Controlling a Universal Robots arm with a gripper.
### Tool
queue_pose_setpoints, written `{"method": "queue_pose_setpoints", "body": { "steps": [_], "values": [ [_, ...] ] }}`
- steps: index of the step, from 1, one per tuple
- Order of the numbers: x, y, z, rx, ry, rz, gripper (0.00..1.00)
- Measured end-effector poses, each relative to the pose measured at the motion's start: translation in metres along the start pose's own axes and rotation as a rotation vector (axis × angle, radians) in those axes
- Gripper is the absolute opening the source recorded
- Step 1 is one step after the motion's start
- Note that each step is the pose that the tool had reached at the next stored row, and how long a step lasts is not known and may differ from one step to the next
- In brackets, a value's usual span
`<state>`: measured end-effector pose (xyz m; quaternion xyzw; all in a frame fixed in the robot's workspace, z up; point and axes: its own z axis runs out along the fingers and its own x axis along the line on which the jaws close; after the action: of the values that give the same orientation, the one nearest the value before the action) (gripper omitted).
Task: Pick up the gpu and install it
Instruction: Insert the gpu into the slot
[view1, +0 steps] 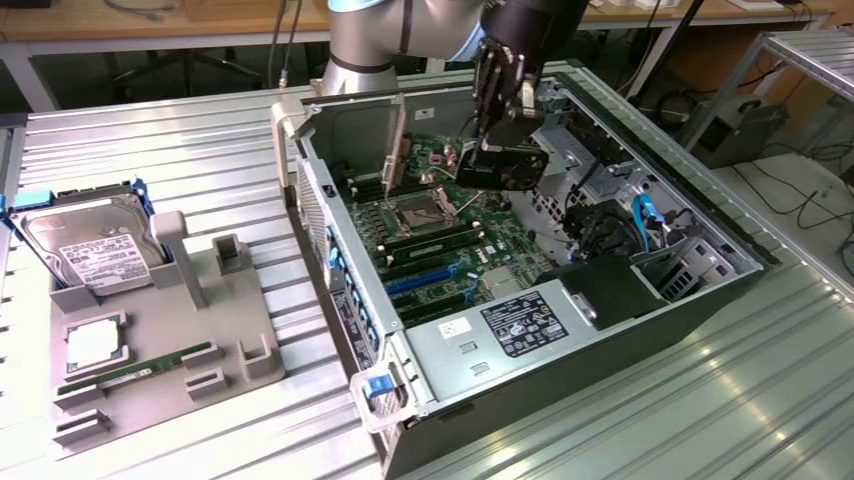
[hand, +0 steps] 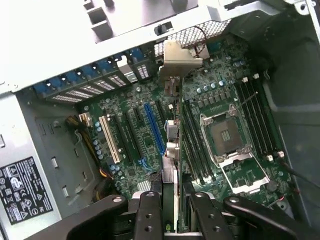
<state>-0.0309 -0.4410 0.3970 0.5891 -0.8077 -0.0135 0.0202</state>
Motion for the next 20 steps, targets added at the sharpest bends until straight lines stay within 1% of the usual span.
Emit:
{"method": "queue_pose_setpoints", "body": {
  "steps": [3,4,6,10,12,13,14,16,18,19,20],
  "values": [
    [0.000,-0.0001,0.0010,0.0009,0.0025,-0.073,0.26],
    [0.000,-0.0001,0.0014,0.0013,0.0036,-0.107,0.26],
    [0.000,-0.0001,0.0022,0.0017,0.0044,-0.145,0.26],
    [0.000,-0.0002,0.0046,0.0021,0.0043,-0.236,0.26],
    [0.000,-0.0003,0.0059,0.0023,0.0038,-0.262,0.26],
    [0.001,-0.0004,0.0068,0.0020,0.0022,-0.271,0.26],
    [0.003,-0.0010,0.0081,0.0015,-0.0007,-0.275,0.26],
    [0.011,-0.0031,0.0108,0.0005,-0.0068,-0.278,0.26],
    [0.019,-0.0050,0.0140,-0.0003,-0.0118,-0.280,0.26],
    [0.023,-0.0049,0.0162,-0.0005,-0.0128,-0.281,0.26],
    [0.026,-0.0024,0.0197,-0.0001,-0.0132,-0.284,0.26]
  ]
}}
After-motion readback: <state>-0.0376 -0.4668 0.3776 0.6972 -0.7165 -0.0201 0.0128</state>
